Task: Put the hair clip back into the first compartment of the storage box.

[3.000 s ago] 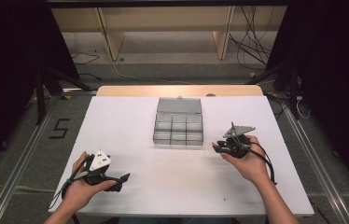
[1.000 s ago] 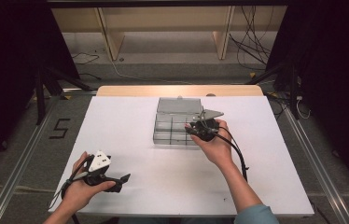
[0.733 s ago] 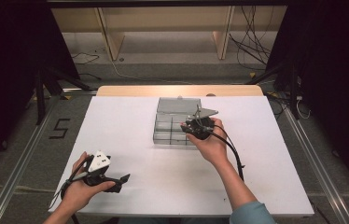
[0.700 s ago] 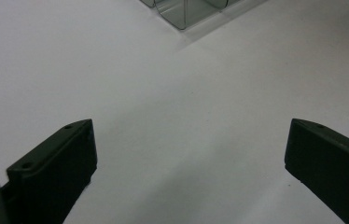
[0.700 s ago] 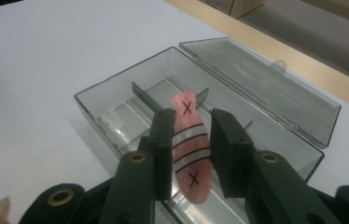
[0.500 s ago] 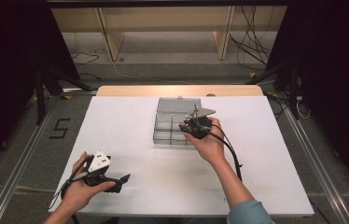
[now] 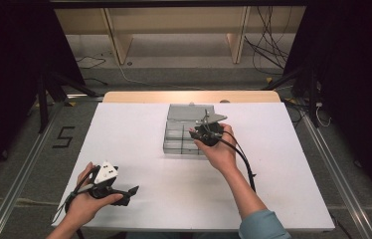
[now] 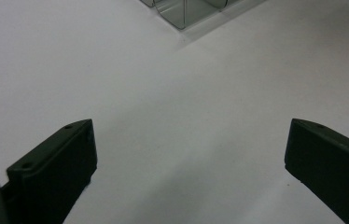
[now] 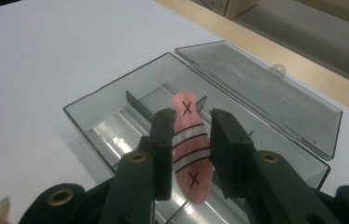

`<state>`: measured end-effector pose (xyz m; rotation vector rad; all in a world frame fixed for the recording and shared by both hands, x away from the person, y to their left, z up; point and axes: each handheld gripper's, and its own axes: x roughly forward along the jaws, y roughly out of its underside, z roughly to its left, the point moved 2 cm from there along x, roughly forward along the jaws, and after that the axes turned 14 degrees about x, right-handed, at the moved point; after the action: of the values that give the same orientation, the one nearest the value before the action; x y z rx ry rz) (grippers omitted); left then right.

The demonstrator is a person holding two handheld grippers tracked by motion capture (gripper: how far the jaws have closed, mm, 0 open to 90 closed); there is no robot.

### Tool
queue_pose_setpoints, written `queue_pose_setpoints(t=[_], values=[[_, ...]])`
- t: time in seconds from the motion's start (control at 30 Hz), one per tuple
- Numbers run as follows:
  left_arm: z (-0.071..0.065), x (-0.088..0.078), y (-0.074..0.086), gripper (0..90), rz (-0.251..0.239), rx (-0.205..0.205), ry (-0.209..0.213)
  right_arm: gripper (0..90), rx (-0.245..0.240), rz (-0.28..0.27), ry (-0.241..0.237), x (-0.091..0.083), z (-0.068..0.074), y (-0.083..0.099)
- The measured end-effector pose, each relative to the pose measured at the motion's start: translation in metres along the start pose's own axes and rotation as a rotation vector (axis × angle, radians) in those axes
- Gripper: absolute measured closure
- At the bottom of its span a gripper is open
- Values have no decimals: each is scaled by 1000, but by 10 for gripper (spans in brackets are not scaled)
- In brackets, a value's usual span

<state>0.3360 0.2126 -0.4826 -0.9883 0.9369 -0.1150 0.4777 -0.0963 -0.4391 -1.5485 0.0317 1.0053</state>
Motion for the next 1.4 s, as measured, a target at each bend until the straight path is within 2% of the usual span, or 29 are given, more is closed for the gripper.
queue_pose_setpoints(t=[1.4], values=[[0, -1, 1, 23, 0, -2, -2, 715, 5, 2, -8, 21, 13, -9]])
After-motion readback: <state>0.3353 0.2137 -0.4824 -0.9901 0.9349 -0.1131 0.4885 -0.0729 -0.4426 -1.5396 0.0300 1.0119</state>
